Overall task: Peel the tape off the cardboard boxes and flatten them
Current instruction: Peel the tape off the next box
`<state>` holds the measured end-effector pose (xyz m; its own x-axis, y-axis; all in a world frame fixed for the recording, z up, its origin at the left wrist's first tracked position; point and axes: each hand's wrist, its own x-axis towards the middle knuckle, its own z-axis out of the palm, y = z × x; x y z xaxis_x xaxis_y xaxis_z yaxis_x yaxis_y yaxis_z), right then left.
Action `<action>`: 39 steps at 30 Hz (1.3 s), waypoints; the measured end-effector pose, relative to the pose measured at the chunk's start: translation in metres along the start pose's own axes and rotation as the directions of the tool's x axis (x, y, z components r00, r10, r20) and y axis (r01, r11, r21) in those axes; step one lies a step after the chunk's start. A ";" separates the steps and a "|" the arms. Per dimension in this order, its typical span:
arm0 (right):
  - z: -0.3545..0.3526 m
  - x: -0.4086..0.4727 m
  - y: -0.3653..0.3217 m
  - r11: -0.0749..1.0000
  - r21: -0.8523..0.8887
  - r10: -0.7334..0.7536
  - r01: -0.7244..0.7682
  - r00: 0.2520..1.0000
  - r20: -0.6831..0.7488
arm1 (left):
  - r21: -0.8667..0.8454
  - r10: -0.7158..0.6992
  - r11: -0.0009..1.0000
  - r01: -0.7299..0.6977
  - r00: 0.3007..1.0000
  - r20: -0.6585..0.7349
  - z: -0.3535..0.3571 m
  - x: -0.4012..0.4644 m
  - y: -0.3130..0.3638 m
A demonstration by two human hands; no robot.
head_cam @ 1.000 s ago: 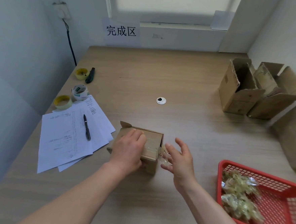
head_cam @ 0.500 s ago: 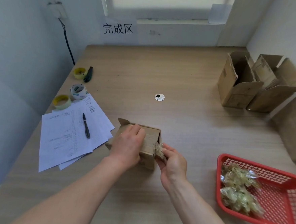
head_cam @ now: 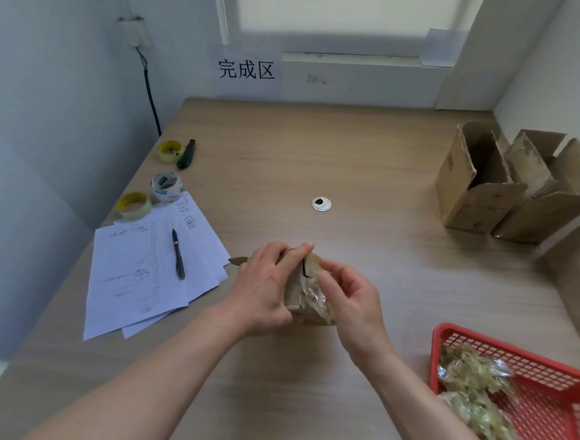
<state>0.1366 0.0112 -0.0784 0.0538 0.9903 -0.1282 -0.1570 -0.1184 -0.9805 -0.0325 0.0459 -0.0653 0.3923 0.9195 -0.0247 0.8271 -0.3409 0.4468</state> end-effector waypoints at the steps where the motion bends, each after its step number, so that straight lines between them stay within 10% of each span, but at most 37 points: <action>1: 0.003 -0.002 0.003 0.988 -0.146 -0.042 0.042 0.999 0.006 | -0.026 0.000 1.000 0.000 1.000 -0.011 -0.001 -0.001 -0.001; 7: 0.006 0.015 0.011 0.910 -0.347 -0.247 0.226 0.969 -0.016 | -0.283 -0.026 0.959 -0.006 0.994 -0.108 0.006 -0.013 -0.012; 26: 0.026 0.032 0.014 0.743 -0.636 -0.241 0.208 0.970 0.035 | -0.457 -0.060 0.887 -0.060 0.968 -0.245 0.044 -0.044 -0.037; 33: 0.058 0.022 0.032 0.423 -0.845 -0.286 0.327 0.933 0.218 | -0.434 -0.123 0.901 -0.002 0.957 -0.261 0.061 -0.068 -0.057; 36: 0.049 0.030 0.028 0.637 -0.744 -0.252 0.200 0.967 0.045 | -0.421 -0.147 0.907 0.029 0.957 -0.251 0.063 -0.075 -0.061; 39: 0.021 0.045 0.010 0.985 -0.159 0.023 -0.069 0.961 -0.275 | -0.385 -0.160 0.921 0.057 0.957 -0.242 0.064 -0.087 -0.070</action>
<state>0.1168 0.0564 -0.0906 0.3197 0.9290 -0.1863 -0.0018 -0.1960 -0.9806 -0.0988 -0.0227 -0.1517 0.1453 0.9819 0.1215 0.6290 -0.1865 0.7547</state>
